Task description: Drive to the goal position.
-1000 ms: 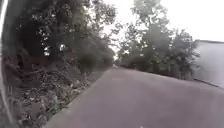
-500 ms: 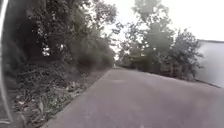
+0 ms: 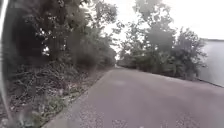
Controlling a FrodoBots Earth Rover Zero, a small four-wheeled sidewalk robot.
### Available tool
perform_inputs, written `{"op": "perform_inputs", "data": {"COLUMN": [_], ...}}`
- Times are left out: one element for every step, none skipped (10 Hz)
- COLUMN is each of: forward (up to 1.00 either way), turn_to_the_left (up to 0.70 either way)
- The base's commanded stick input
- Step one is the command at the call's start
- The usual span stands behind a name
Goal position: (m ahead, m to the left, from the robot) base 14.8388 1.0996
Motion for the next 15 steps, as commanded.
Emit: {"op": "perform_inputs", "data": {"forward": [0.70,0.70,0.70,0.70,0.70,0.70,0.70,0.70,0.70,0.70,0.70,0.70,0.70,0.70,0.70], "turn_to_the_left": [0.01,0.01,0.01,0.01,0.01,0.01,0.01,0.01,0.01,0.01,0.01,0.01,0.01,0.01,0.01]}}
